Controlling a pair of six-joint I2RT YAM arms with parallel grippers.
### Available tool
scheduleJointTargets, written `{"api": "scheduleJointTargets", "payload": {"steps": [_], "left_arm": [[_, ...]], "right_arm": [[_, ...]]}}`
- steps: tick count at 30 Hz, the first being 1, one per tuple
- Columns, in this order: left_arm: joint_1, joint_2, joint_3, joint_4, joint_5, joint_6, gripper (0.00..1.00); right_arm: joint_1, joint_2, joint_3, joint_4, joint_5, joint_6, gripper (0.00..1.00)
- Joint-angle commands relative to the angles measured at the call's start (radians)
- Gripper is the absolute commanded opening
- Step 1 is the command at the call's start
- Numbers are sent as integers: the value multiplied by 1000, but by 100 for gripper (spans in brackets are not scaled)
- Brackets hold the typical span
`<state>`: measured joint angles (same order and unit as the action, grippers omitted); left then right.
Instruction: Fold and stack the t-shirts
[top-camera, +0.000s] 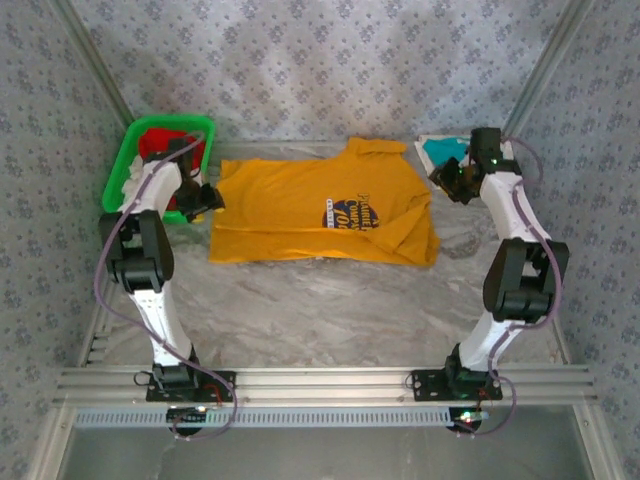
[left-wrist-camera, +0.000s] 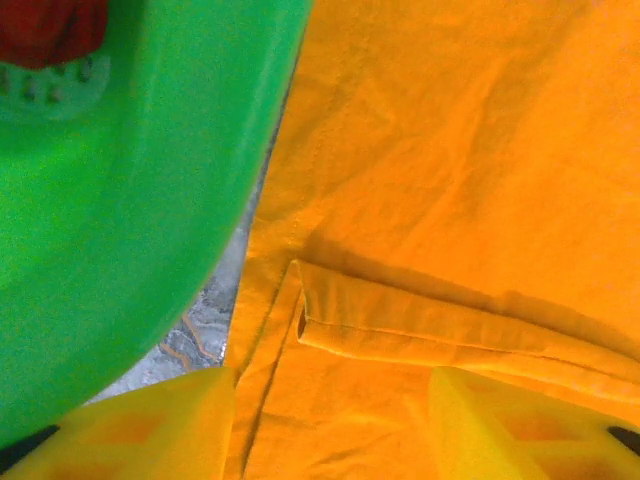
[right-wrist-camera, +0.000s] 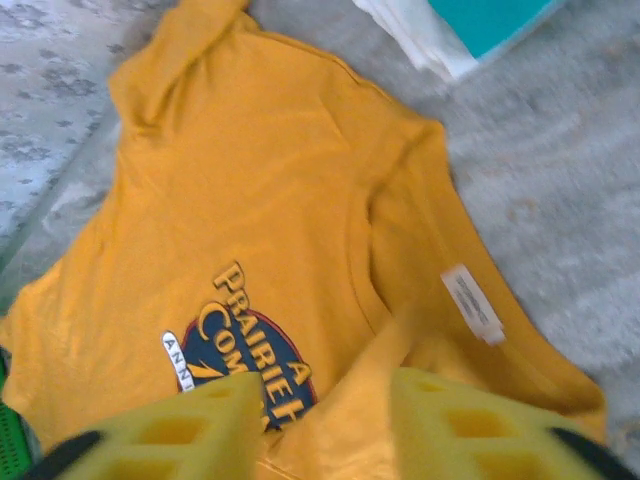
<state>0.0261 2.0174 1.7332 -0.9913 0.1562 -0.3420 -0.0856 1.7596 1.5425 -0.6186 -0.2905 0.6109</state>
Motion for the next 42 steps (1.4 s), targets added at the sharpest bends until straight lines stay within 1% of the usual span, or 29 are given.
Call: {"api": "scheduleJointTargets", "payload": {"steps": [1,2,3,4,6,8,10,12,14,17,20,23,25,28,31,34,40,41,42], "left_arm": [[-13,-52,90,29,-64,3,55],[-24,-86,73,35,-75,-2,55],[-38,-138,35,49,-82,-12,57],[-52,-198,-25,77,-80,-26,57],[-84,-321,-176,149,-55,-62,58],[-120,-440,-351,228,-60,-102,59],[-150,-539,-520,303,-50,-136,58],[-162,-579,-637,363,-32,-161,57],[-162,-578,-708,390,-37,-162,57],[-161,-531,-726,418,-38,-135,54],[-162,-464,-679,431,-43,-107,54],[-160,-407,-646,451,-50,-90,54],[-160,-379,-647,476,-49,-90,54],[-160,-344,-666,513,-50,-91,52],[-155,-311,-686,530,-60,-84,50],[-139,-295,-716,548,-45,-90,49],[-121,-316,-756,567,-38,-96,49],[-121,-319,-757,565,-38,-94,49],[-120,-323,-758,564,-38,-94,49]], "right_arm": [[-7,5,103,12,-35,0,50],[-7,-10,116,13,-32,-6,50],[-5,-33,119,13,-29,-23,54],[-3,-61,109,36,-35,-46,59],[2,-129,62,30,-55,-85,60],[9,-223,-56,52,-101,-115,59],[38,-337,-231,120,-99,-88,56],[84,-405,-372,148,-72,-55,55],[130,-432,-466,149,-28,-54,54],[146,-394,-529,139,-5,-38,52],[149,-310,-519,96,-8,-28,51],[175,-250,-526,103,2,-1,51],[185,-205,-524,111,-17,8,51],[196,-157,-540,177,-49,40,51],[208,-100,-521,185,-78,52,51],[216,-59,-518,213,-85,71,51],[221,-4,-509,270,-96,108,51],[221,7,-507,283,-101,114,51],[221,18,-506,298,-100,123,49]]}}
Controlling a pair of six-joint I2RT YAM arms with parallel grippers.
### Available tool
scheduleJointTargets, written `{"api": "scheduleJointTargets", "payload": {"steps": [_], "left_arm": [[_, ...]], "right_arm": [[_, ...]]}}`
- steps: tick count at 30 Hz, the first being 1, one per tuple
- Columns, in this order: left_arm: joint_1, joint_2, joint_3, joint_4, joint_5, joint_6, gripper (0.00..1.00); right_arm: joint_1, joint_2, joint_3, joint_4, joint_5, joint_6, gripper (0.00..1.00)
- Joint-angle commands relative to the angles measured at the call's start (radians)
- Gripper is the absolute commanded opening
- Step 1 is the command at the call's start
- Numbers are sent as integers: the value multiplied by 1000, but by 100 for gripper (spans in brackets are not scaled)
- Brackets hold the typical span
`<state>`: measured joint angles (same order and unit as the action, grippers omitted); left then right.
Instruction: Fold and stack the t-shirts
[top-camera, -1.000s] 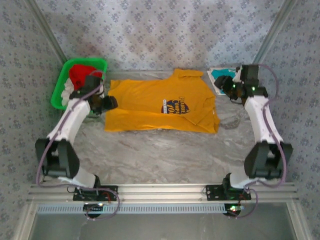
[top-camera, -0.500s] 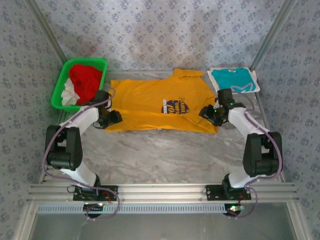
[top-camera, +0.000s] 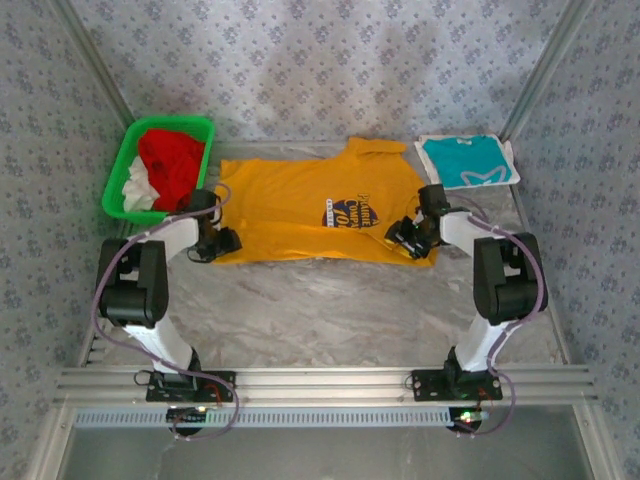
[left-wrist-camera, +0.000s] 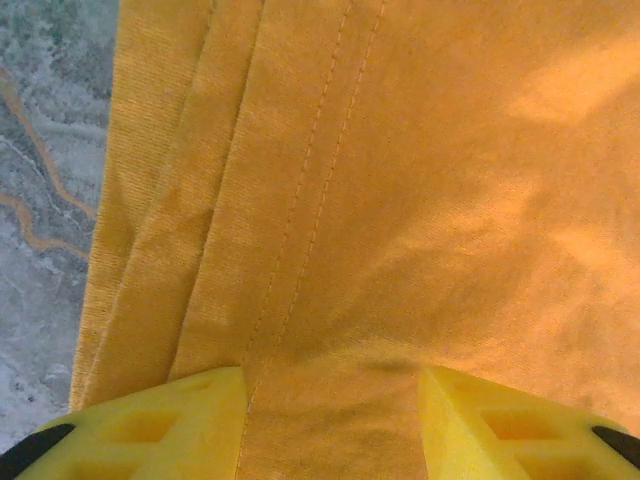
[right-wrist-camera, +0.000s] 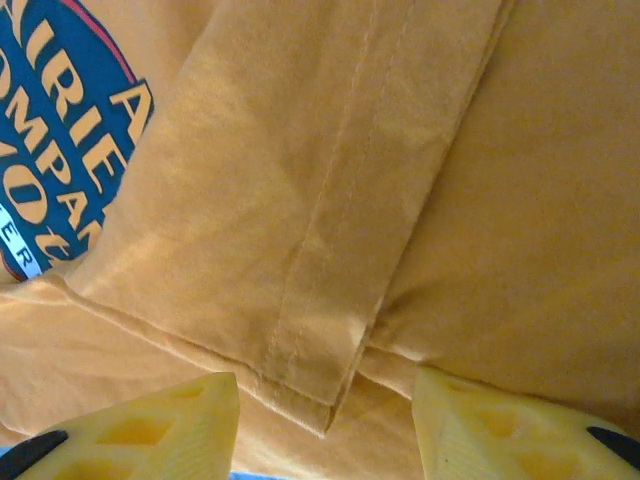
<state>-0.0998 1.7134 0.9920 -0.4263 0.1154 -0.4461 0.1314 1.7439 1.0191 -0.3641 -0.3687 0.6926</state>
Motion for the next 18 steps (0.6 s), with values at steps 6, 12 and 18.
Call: {"api": "scheduleJointTargets", "payload": {"steps": [6,12,18], "left_arm": [[6,-50,-35,2,9,4,49],[6,-71,-45,-9,13,3,48],[6,-98,-49,-19,11,7,48]], "right_arm": [[10,66,26,101,-12,68,24],[13,61,29,110,5,76,9],[12,32,48,77,31,74,3]]}}
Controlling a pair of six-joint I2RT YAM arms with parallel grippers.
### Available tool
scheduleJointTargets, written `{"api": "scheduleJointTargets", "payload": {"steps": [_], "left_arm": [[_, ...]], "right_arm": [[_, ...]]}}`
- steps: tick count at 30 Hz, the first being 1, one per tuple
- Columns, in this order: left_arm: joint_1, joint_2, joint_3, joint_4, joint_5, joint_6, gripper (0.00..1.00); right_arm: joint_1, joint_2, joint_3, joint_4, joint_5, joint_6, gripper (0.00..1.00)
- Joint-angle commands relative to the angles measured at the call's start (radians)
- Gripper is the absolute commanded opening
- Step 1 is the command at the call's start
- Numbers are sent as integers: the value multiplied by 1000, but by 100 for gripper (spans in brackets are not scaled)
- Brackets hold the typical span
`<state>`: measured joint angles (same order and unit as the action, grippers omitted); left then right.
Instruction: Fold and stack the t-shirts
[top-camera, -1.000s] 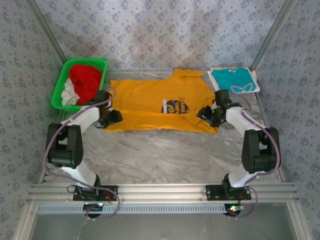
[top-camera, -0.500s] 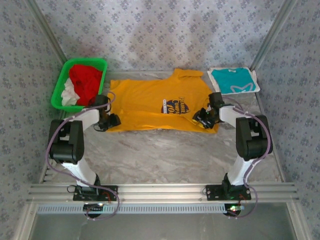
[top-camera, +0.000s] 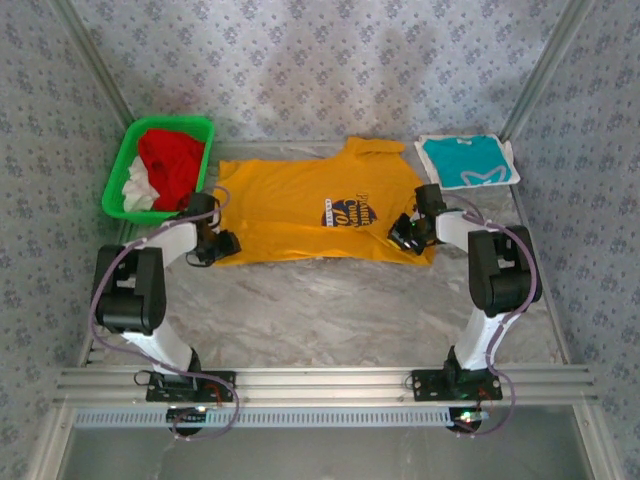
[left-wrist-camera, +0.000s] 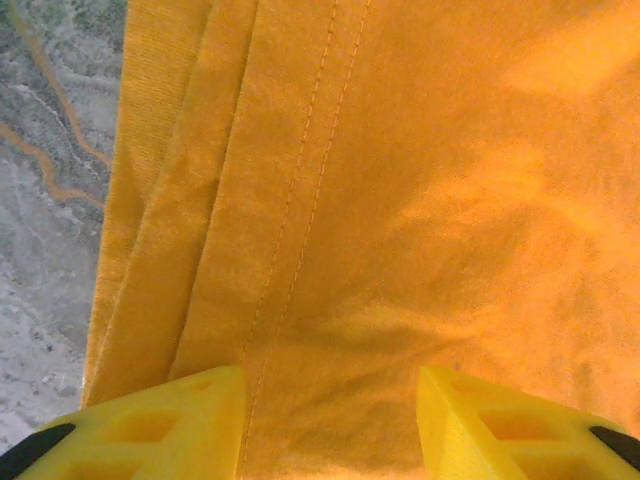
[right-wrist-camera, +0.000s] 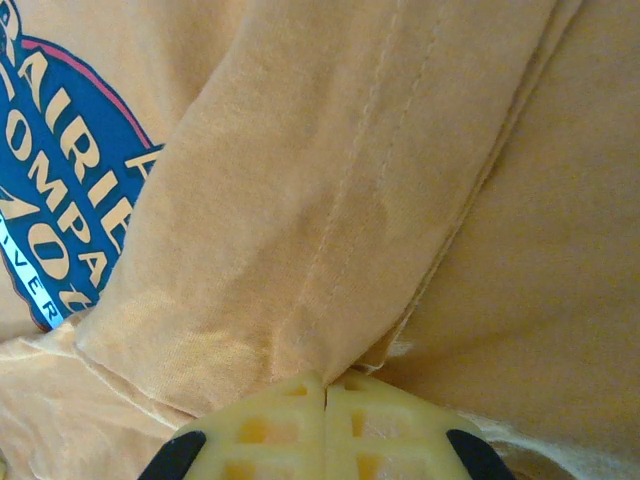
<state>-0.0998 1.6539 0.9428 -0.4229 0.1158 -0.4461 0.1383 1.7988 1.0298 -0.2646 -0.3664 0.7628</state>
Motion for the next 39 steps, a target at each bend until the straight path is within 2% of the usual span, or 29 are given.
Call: {"api": "scheduleJointTargets", "payload": {"steps": [1,7,12,15,22,31,32,34,36,38,39], "left_arm": [[5,-39,1,-26,8,9,48],[7,-70,-12,-21,-9,-4,48],[15,-110,-27,-10,-30,-24,48],[22,-121,-27,-17,-38,-22,48],[28,-121,-25,-34,-40,-5,48],[31,-121,-30,-59,-59,17,50],[31,-121,-30,-58,-62,18,50],[31,-120,-31,-55,-62,21,50],[32,-115,-23,-52,-62,26,50],[33,-107,-10,-49,-65,24,50],[32,-104,-5,-47,-64,25,50]], "right_arm": [[6,-26,40,-33,32,2,0],[5,-55,60,-40,60,-9,0],[15,-39,153,-91,102,-48,0],[27,-14,246,-129,176,-86,0],[39,150,476,-192,243,-126,0],[74,374,760,-259,235,-180,0],[79,389,788,-270,225,-183,5],[86,402,835,-293,220,-193,6],[95,401,876,-318,213,-207,28],[101,386,912,-370,211,-229,18],[105,370,911,-389,210,-233,20]]}}
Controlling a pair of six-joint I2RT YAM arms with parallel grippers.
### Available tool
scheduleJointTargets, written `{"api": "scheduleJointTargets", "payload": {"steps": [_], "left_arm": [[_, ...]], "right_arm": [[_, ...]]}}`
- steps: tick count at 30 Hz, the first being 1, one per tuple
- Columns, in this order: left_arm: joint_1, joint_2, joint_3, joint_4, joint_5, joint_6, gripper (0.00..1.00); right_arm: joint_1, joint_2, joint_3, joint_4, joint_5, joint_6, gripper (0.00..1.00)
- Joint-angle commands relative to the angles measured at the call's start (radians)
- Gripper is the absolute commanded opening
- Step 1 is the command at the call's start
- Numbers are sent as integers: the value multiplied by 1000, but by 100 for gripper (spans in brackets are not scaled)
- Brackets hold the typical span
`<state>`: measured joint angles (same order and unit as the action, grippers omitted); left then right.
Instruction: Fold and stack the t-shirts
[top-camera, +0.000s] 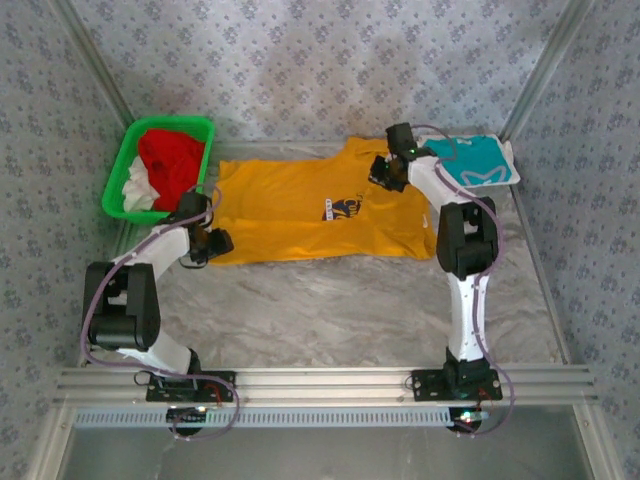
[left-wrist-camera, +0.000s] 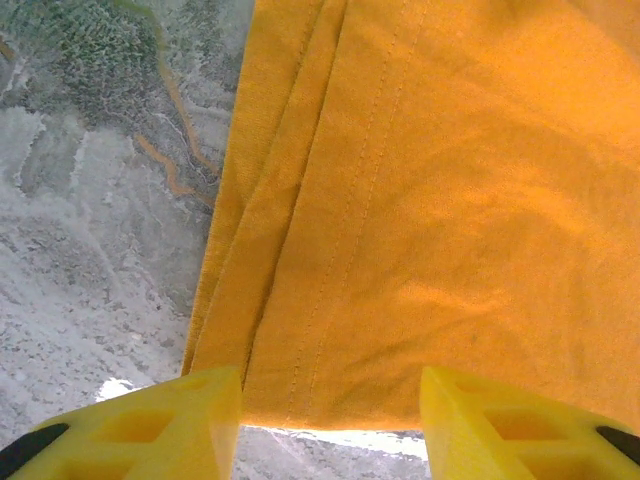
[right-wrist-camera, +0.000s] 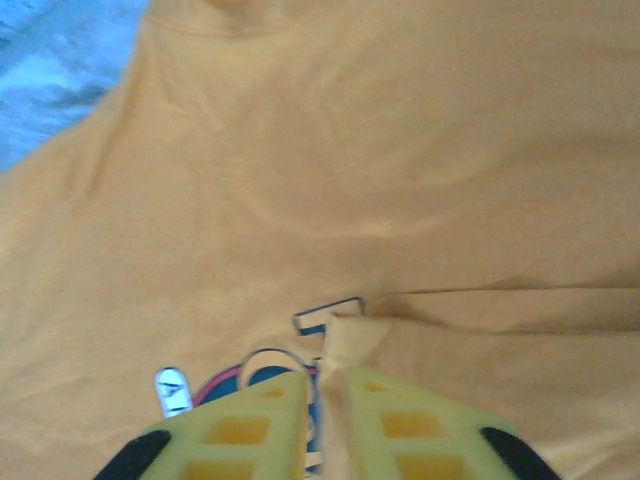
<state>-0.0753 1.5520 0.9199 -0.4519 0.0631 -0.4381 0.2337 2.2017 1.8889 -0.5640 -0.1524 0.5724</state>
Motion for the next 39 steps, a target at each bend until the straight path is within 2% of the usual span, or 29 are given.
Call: {"api": "scheduleJointTargets", "payload": {"steps": [1,3,9,17,26,30,34,37,39], "left_arm": [[8,1,24,-11,-12,16,50],[10,4,36,-2,-14,18,51],[16,60,143,-13,0,51,53],[2,229,370,-66,-15,107,53],[-24,426,563,-138,-108,156,58],[-28,499,626,-166,-92,162,57],[-34,535,639,-163,-92,158,51],[-34,546,643,-167,-104,159,39],[-34,544,646,-174,-115,156,23]], "right_arm": [[13,-58,43,-104,-5,-53,27],[16,-122,-4,-106,4,-64,40],[-22,-381,-325,24,-53,-61,39],[-63,-584,-715,225,22,-105,39],[-121,-588,-802,239,-5,-97,39],[-134,-589,-805,251,-26,-88,39],[-141,-589,-800,253,-36,-85,38],[-145,-591,-797,250,-35,-86,38],[-146,-593,-795,249,-36,-86,38]]}}
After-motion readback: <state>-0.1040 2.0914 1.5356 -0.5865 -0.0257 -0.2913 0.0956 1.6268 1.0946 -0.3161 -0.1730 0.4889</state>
